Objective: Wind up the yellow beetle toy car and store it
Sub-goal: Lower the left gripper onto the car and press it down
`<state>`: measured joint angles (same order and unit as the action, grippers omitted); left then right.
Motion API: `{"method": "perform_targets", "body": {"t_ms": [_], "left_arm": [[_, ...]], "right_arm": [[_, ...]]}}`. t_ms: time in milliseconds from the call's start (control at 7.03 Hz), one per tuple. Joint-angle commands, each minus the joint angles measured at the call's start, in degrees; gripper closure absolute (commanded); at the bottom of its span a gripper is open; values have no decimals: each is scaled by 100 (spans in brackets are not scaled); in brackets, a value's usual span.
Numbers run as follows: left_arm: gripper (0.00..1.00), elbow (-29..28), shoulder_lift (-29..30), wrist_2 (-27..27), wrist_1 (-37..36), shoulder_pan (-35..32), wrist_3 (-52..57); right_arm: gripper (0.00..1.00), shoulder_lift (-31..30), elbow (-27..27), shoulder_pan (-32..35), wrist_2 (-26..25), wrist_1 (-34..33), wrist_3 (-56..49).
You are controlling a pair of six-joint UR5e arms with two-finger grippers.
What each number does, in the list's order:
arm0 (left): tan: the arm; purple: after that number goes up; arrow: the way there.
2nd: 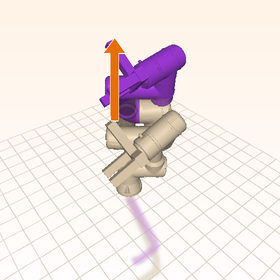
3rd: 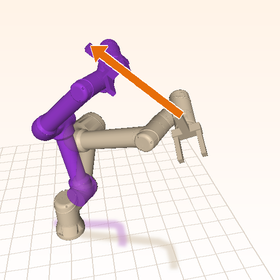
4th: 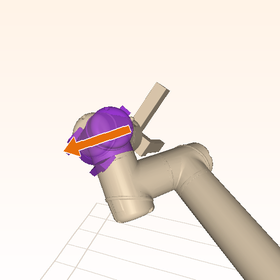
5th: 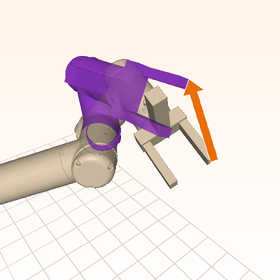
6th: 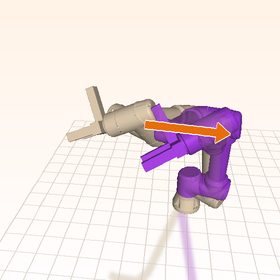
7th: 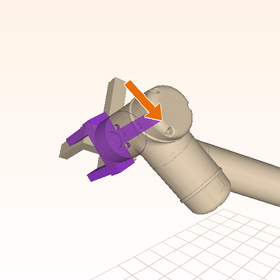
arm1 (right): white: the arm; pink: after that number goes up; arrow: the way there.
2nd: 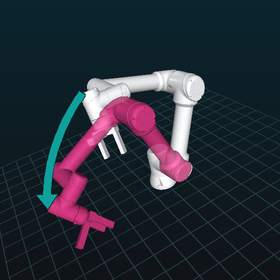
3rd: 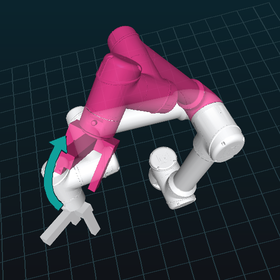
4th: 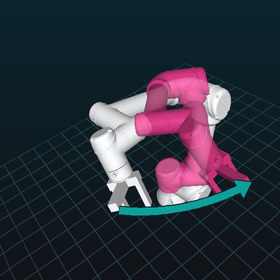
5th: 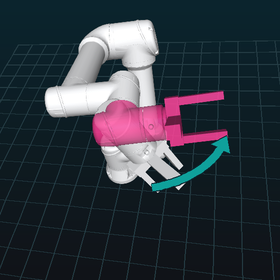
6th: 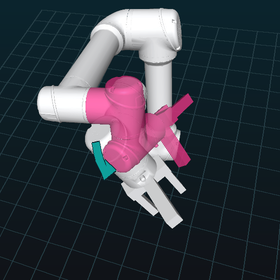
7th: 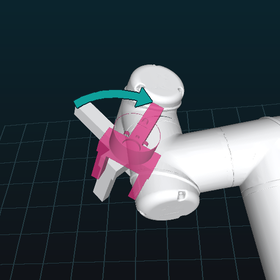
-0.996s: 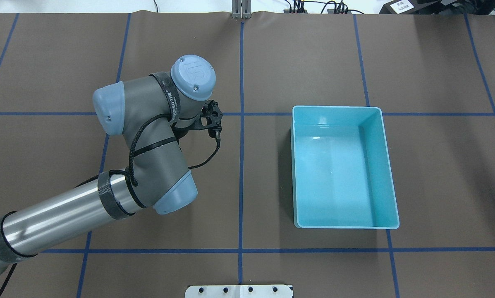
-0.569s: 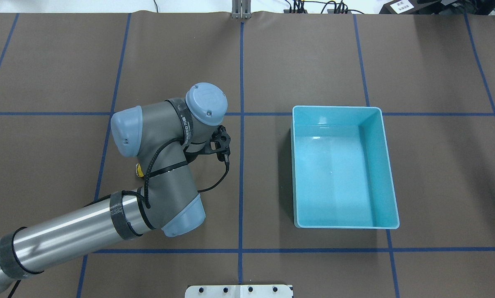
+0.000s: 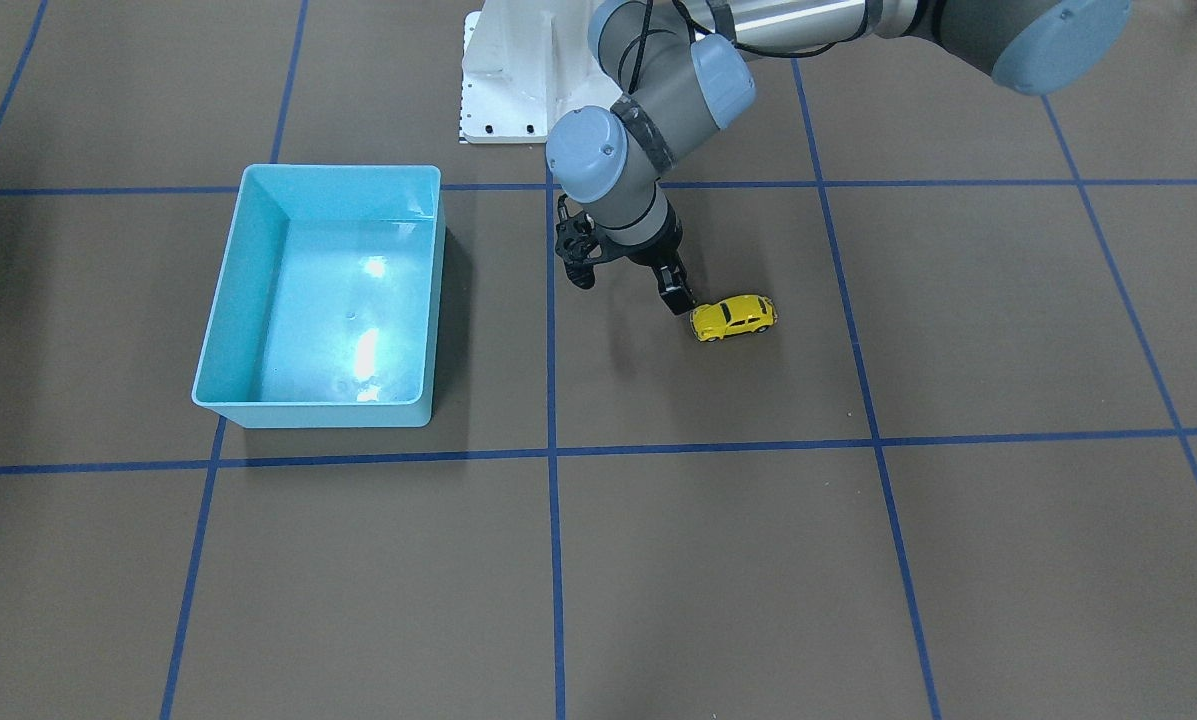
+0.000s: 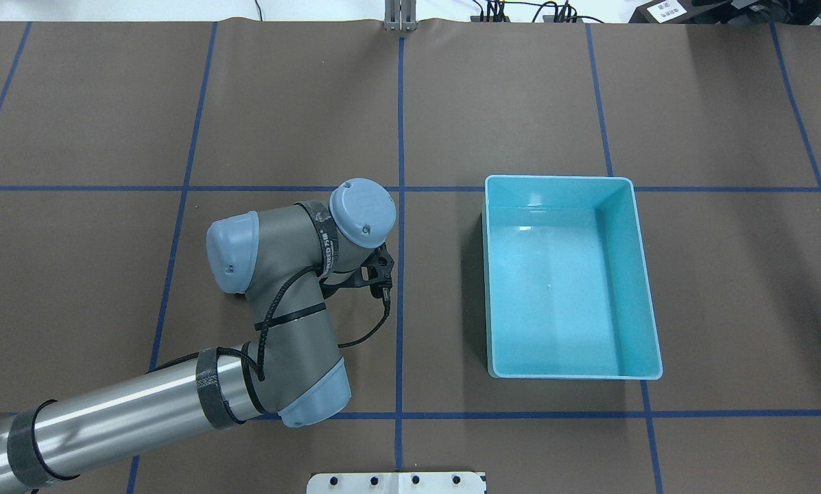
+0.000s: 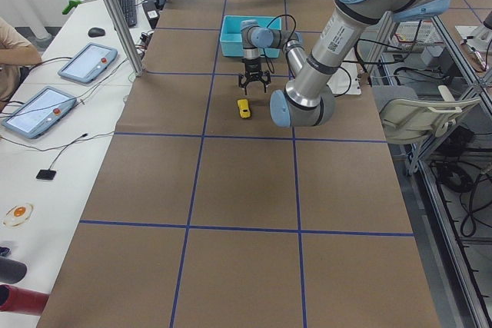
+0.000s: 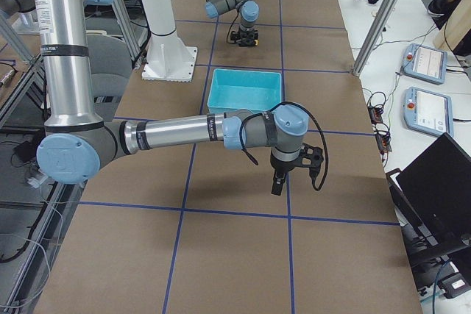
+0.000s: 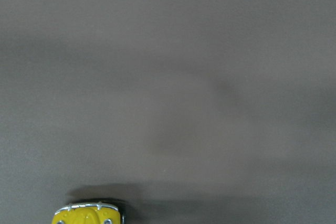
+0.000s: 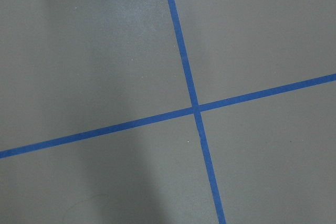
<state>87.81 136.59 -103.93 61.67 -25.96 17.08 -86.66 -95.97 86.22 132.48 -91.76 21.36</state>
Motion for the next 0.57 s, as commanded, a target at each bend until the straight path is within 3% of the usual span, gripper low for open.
{"method": "perform_targets", "body": {"t_ms": [0,427], "left_arm": [[0,-35,-9,31,46,-119,33],[0,-333,0,40,362,-549,50]], "right_arm": [[0,0,-1,0,-3,0,0],[0,0,-1,0,-12,0,0]]}}
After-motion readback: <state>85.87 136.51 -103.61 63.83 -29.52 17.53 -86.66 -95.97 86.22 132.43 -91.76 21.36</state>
